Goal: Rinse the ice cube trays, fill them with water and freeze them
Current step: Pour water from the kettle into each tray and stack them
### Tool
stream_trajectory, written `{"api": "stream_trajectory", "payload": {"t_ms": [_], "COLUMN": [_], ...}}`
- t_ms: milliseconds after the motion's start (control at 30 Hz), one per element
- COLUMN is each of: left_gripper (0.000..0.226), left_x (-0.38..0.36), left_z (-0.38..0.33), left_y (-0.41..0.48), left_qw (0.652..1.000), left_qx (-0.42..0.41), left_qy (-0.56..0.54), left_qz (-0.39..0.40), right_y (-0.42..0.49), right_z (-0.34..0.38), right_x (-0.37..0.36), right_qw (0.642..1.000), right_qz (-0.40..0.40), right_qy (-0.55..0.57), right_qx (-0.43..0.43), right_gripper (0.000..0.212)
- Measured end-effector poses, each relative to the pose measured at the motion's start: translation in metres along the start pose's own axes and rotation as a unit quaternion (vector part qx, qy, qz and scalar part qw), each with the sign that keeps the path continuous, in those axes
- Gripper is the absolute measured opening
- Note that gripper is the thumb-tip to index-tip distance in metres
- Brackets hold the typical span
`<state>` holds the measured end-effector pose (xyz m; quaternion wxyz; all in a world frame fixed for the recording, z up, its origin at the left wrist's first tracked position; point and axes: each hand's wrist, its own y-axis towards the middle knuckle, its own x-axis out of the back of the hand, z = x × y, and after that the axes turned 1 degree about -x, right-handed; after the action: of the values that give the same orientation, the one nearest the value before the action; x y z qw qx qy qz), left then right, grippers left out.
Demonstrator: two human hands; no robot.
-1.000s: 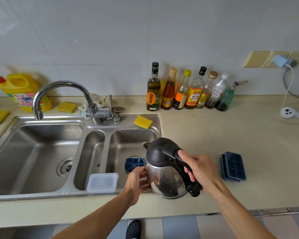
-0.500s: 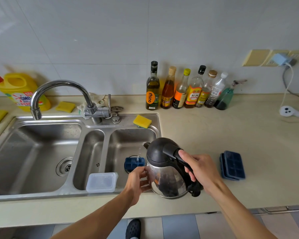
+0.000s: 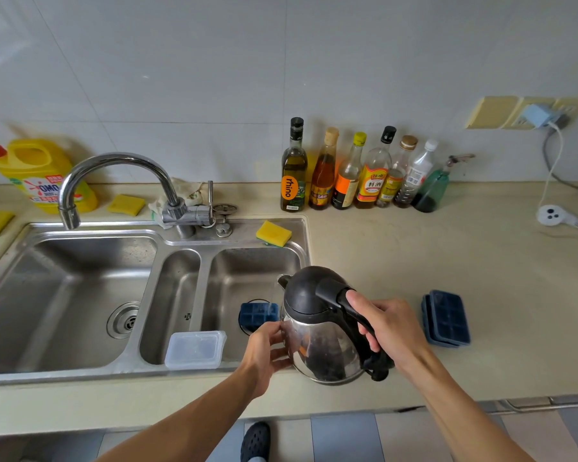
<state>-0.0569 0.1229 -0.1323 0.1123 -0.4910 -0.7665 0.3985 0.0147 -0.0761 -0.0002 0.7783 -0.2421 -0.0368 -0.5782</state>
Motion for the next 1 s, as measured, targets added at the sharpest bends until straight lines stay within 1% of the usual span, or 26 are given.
{"api": "stream_trajectory", "payload": {"t_ms": [333, 467, 633, 700, 767, 833, 867, 900, 1000], "left_gripper": [0.031, 0.03, 0.029, 0.028, 0.024, 0.018, 0.016, 0.015, 0.019], "left_x": [0.001, 0.002, -0.005, -0.009, -0.012, -0.015, -0.018, -0.022, -0.037], "left_z": [-0.003, -0.013, -0.041, -0.054, -0.067, -0.082, -0.089, -0.096, -0.109], "left_y": [0.005, 0.011, 0.028, 0.034, 0.037, 0.037, 0.036, 0.036, 0.036], "left_qw": [1.0, 0.999, 0.995, 0.986, 0.968, 0.944, 0.937, 0.935, 0.93], "left_qx": [-0.015, -0.028, -0.041, -0.076, -0.144, -0.221, -0.247, -0.263, -0.277], "left_qy": [0.01, 0.034, 0.094, 0.15, 0.204, 0.235, 0.238, 0.235, 0.241], "left_qz": [0.012, 0.023, 0.022, 0.001, -0.038, -0.07, -0.068, -0.049, 0.036], "right_y": [0.002, 0.006, 0.016, 0.023, 0.03, 0.04, 0.045, 0.05, 0.068], "right_z": [-0.003, -0.007, -0.015, -0.018, -0.019, -0.019, -0.019, -0.018, -0.016], "right_x": [0.001, -0.001, -0.007, -0.01, -0.012, -0.014, -0.015, -0.016, -0.019], "right_qw": [1.0, 0.999, 0.995, 0.992, 0.987, 0.981, 0.979, 0.977, 0.974], "right_qz": [-0.008, -0.029, -0.07, -0.095, -0.122, -0.149, -0.159, -0.167, -0.181], "right_qy": [0.015, 0.04, 0.069, 0.083, 0.102, 0.117, 0.124, 0.13, 0.136], "right_qx": [0.001, 0.003, -0.015, -0.025, -0.031, -0.034, -0.036, -0.037, -0.027], "right_gripper": [0.057, 0.058, 0.062, 0.063, 0.063, 0.063, 0.063, 0.061, 0.058]}}
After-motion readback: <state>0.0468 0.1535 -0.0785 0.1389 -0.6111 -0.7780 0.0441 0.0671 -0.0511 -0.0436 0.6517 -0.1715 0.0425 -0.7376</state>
